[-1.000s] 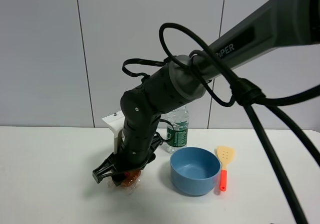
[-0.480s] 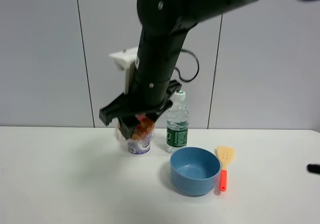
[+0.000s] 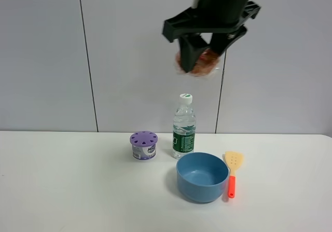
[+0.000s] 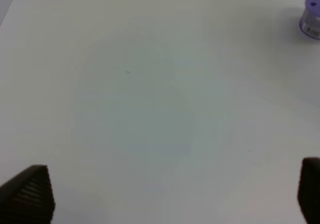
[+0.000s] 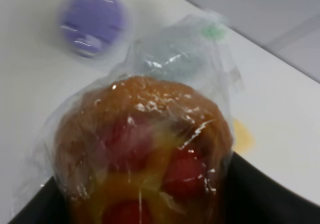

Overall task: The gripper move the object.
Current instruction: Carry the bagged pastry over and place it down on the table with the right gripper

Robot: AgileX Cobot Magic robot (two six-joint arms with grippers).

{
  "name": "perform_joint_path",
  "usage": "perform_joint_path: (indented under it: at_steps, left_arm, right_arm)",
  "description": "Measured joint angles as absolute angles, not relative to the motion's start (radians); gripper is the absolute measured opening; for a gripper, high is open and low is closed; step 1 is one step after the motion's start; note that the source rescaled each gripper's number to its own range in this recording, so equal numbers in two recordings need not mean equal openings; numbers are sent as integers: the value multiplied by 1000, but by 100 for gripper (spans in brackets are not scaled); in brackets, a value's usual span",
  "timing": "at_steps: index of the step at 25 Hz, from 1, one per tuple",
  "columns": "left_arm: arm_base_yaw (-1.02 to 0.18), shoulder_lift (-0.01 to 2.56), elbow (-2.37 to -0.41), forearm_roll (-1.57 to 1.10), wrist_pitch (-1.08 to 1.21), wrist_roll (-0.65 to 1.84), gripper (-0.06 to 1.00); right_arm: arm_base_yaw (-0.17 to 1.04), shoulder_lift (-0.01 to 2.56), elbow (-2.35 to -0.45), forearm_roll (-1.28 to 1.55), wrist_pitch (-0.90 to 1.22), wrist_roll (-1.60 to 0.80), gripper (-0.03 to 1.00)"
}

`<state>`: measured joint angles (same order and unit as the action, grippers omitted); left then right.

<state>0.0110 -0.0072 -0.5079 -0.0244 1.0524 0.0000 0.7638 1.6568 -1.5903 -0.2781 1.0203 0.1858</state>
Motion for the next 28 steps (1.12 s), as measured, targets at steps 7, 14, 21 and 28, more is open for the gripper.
perform_joint_path:
  at_steps: [7, 14, 21, 28]
  left_arm:
    - [11, -7, -508, -24, 1052, 0, 100]
    - [11, -7, -508, -24, 1052, 0, 100]
    - [11, -7, -508, -24, 1052, 0, 100]
    - [11, -7, -508, -24, 1052, 0, 100]
  right_arm:
    - [597, 1605, -1519, -369, 1096, 225, 0]
    - [376, 1605, -1317, -351, 861, 345, 0]
    - [301, 1704, -1257, -363, 604, 404, 0]
    - [301, 1898, -1255, -418, 393, 519, 0]
